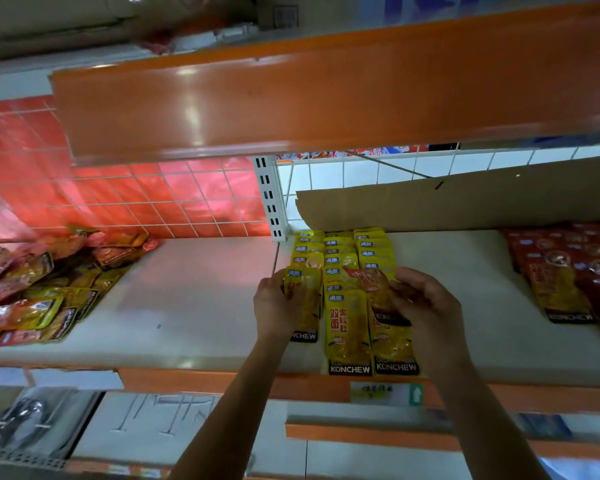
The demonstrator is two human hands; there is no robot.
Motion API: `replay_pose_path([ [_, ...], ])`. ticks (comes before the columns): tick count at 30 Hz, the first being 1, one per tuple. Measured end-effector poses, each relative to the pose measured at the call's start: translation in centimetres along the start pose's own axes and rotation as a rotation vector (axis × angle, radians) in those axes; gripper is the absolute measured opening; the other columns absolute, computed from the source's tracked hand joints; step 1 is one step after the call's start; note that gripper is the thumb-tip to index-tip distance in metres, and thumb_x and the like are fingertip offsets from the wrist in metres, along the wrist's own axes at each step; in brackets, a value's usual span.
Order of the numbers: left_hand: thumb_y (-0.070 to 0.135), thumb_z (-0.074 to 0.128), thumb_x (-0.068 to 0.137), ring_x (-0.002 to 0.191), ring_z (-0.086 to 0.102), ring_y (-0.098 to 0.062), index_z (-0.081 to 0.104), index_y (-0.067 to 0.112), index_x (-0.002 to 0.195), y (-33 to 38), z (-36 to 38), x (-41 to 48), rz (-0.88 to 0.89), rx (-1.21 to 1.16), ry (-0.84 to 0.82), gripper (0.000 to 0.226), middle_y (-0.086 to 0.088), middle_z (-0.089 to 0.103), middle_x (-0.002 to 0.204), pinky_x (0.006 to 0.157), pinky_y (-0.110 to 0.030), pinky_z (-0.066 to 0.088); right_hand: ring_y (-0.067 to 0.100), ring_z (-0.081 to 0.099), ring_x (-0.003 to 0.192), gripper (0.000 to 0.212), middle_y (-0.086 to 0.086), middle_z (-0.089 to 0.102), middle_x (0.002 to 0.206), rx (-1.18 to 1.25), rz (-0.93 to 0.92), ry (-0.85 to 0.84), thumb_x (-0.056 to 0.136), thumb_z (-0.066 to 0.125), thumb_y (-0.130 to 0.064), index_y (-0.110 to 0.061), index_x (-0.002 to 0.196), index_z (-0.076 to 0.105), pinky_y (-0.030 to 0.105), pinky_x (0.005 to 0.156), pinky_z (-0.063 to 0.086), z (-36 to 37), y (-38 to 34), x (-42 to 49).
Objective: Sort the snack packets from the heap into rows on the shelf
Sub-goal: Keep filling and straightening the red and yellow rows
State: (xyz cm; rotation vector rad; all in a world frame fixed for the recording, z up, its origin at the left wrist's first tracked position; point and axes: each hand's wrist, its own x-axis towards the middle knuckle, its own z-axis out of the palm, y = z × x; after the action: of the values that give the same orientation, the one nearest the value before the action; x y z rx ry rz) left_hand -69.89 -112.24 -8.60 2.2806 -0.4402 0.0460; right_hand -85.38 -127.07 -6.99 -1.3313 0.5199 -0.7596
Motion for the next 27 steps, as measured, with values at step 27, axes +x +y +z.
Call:
replay_pose_path([
  [27,0.04,0.05,0.097,0.048,0.048,-0.001,0.048,0.023,0.056,8.2,3.3,-2.8,0.16,-0.24,-0.101,0.044,0.01,0.048,0.047,0.046,-0.014,0.028,0.01,0.065,0.102,0.057,-0.005,0.072,0.096,-0.049,-0.147,0.004,0.077,0.055,0.022,-0.029,0.1,0.066,0.021,0.082,0.054,-1.0,0.0,0.7],
])
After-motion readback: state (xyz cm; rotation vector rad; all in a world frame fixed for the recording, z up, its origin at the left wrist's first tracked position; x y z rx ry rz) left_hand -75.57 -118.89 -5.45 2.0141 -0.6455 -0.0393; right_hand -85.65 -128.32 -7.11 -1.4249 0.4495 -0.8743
